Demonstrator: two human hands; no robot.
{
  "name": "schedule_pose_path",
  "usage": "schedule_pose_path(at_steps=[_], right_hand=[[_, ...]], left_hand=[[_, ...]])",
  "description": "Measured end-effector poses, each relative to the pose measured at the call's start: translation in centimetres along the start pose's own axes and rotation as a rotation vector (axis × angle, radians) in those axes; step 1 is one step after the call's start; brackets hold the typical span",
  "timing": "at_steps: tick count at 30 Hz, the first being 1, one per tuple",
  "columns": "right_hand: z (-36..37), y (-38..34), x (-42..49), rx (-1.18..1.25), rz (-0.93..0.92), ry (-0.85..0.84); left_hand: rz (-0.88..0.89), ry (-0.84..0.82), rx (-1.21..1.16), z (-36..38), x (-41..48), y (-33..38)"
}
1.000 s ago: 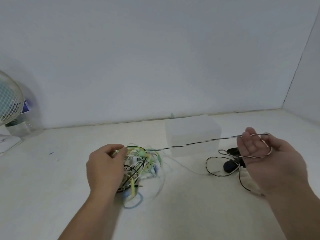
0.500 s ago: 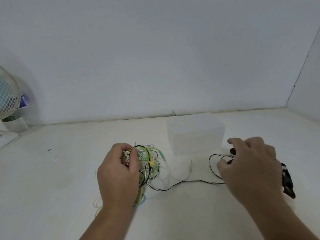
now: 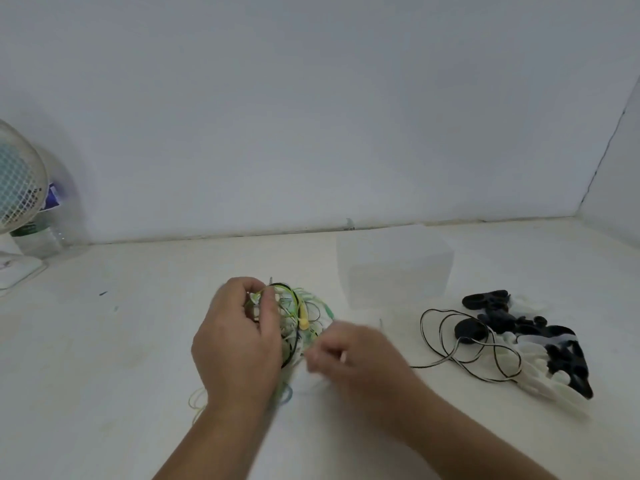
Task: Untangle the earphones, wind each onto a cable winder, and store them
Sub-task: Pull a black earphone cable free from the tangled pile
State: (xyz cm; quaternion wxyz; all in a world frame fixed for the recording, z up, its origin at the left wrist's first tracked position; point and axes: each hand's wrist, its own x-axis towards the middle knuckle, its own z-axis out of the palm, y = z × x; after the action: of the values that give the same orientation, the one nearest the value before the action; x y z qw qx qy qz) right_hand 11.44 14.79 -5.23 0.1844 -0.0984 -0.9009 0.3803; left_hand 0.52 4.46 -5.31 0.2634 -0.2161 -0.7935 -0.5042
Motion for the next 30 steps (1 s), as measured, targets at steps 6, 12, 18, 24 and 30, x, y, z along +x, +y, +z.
schedule_pose_path(at_steps=[6, 12, 18, 24, 30], right_hand=[[-7.5, -1.0, 0.4, 0.519, 0.066, 0.312], [-9.0, -0.5, 0.5, 0.735, 0.113, 0.489], [-7.3, 1.7, 0.0, 0.917, 0.276, 0.394], [-6.8, 1.4, -0.2, 1.039, 0.296, 0.176], [-8.3, 1.1, -1.4, 1.336, 0.250, 0.214]], left_hand=[[-0.229, -0.062, -0.054, -1.4, 4.5, -0.3], [-0.633, -0.015, -0.491, -2.8, 6.0, 0.2], [-0.629, -0.045, -0.114, -3.3, 5.3, -2.5], [0.041, -0.334, 0.003, -3.3, 4.7, 0.8], [0.238, -1.026, 0.241, -1.0, 5.7, 1.7]])
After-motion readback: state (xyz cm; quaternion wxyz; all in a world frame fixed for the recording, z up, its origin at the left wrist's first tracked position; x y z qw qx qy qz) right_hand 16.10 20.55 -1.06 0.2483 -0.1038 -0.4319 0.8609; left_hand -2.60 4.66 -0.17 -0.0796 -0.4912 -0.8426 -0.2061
